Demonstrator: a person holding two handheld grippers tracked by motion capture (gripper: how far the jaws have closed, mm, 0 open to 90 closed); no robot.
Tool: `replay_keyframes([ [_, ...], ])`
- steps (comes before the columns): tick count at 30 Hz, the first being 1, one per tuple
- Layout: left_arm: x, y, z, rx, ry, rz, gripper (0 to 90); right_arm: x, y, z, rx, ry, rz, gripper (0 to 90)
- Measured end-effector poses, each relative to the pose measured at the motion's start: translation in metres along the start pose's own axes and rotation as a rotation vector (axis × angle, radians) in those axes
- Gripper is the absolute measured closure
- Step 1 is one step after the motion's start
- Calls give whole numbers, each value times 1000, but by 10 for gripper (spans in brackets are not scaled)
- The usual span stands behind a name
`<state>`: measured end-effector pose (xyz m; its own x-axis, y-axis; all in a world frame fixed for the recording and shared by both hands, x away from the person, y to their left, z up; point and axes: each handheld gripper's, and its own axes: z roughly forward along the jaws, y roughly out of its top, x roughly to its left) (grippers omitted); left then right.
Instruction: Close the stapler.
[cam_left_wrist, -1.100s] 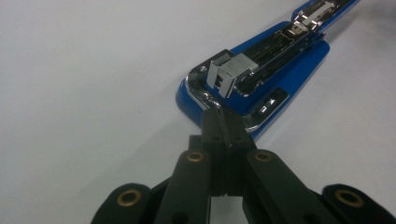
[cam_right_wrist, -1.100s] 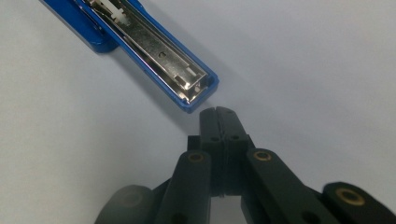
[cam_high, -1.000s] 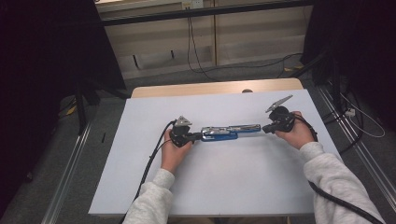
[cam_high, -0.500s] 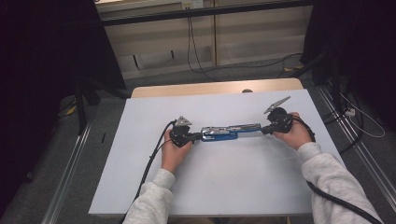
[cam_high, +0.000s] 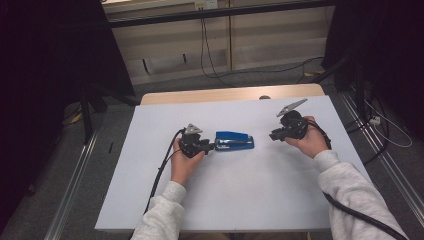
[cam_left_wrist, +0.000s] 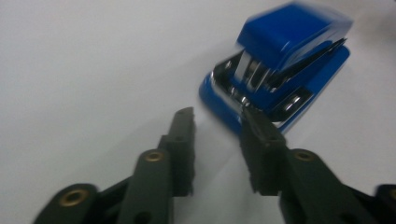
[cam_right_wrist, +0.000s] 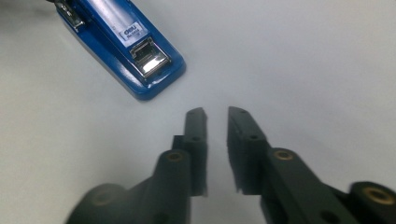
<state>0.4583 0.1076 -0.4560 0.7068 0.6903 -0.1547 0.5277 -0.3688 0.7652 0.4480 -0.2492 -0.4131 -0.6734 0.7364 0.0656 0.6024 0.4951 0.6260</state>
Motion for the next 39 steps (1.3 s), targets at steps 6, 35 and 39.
replay_keyframes([
  [6,0,0,-18,-19,-4,8,340,8,-9,3,-39,6,16,520],
  [35,-3,-41,-105,-110,-53,-4,79,51,-71,-35,-115,32,42,159],
  [39,-3,-44,-108,-113,-50,-10,78,52,-77,-40,-124,29,54,154],
])
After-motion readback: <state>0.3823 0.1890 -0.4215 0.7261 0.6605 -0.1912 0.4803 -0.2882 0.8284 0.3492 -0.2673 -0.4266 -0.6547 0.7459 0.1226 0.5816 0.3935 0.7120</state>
